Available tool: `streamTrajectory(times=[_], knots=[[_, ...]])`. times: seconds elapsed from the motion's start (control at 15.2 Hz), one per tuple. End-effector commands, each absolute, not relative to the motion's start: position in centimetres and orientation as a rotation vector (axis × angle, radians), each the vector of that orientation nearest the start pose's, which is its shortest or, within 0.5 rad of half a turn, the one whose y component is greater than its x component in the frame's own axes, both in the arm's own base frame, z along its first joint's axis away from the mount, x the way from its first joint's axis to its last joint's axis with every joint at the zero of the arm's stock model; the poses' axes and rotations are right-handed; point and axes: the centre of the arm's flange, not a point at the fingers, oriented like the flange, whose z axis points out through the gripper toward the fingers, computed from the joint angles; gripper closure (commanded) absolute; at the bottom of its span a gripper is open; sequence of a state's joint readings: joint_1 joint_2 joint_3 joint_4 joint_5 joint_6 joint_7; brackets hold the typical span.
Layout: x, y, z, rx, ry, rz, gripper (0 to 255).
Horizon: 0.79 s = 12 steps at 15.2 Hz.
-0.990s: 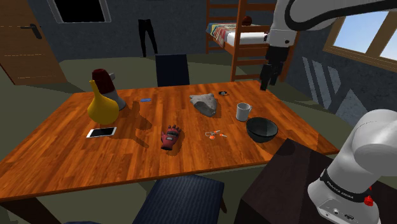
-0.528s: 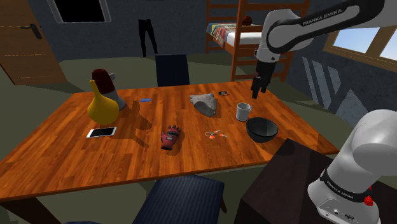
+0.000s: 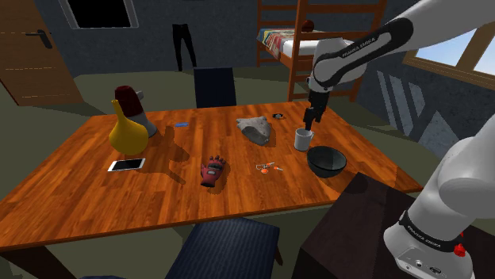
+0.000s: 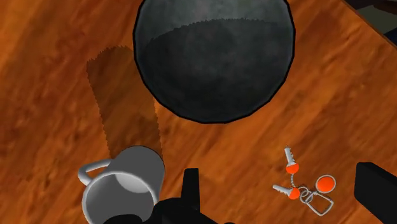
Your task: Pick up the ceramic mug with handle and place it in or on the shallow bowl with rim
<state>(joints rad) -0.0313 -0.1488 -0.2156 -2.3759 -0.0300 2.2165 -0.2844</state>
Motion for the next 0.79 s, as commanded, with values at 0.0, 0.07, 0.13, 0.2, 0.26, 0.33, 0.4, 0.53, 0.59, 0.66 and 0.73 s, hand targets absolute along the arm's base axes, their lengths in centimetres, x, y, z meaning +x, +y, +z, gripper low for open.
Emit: streamTrajectory(times=[0.0, 0.07, 0.13, 0.2, 0.26, 0.33, 0.4, 0.53, 0.59, 0.66, 0.73], knots=[[47.3, -13.1, 35.9, -3.14, -0.101, 0.014, 0], [48.0, -13.6, 35.0, -3.146, -0.105, 0.013, 0], [48.6, -14.2, 34.0, -3.151, -0.109, 0.012, 0], [49.3, -14.8, 33.1, -3.156, -0.114, 0.011, 0], [50.0, -15.3, 32.2, -3.161, -0.118, 0.01, 0], [50.7, -15.9, 31.2, -3.166, -0.122, 0.009, 0], [51.3, -16.5, 30.3, -3.171, -0.127, 0.008, 0], [52.7, -17.6, 28.5, -3.182, -0.136, 0.006, 0], [53.4, -18.2, 27.6, -3.187, -0.14, 0.005, 0], [54.1, -18.8, 26.7, -3.192, -0.145, 0.004, 0], [54.8, -19.3, 25.8, -3.197, -0.149, 0.003, 0]])
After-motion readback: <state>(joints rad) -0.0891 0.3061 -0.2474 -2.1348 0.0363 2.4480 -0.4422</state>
